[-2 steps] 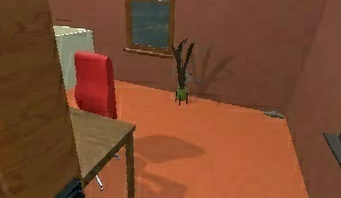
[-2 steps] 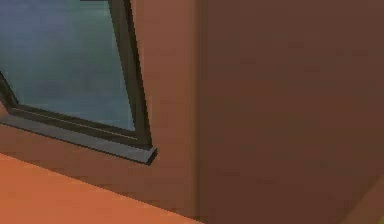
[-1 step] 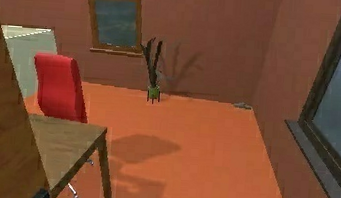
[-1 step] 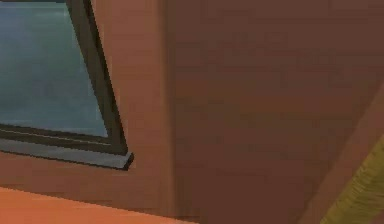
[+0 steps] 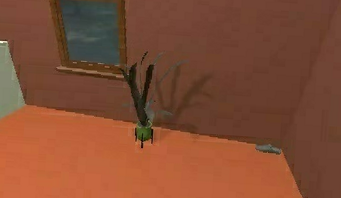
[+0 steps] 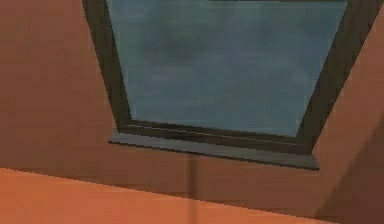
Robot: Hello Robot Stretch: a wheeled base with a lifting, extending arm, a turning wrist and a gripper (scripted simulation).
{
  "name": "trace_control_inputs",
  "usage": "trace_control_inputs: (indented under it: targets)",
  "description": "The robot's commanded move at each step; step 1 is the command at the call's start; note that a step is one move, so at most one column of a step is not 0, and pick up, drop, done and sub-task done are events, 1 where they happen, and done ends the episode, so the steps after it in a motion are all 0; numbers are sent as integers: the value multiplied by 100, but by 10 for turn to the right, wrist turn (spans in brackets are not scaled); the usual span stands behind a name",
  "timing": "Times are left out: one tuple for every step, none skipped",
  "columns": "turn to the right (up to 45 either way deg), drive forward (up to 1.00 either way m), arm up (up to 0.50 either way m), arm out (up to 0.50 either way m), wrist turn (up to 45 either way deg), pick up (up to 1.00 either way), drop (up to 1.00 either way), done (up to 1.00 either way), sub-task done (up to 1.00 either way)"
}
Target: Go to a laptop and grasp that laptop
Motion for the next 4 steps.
trace_control_inputs:
  targets:
    - [150,0,0,0,0,0,0,0,0]
    - [0,20,0,0,0,0,0,0,0]
    - [-450,0,0,0,0,0,0,0,0]
    - [0,100,0,0,0,0,0,0,0]
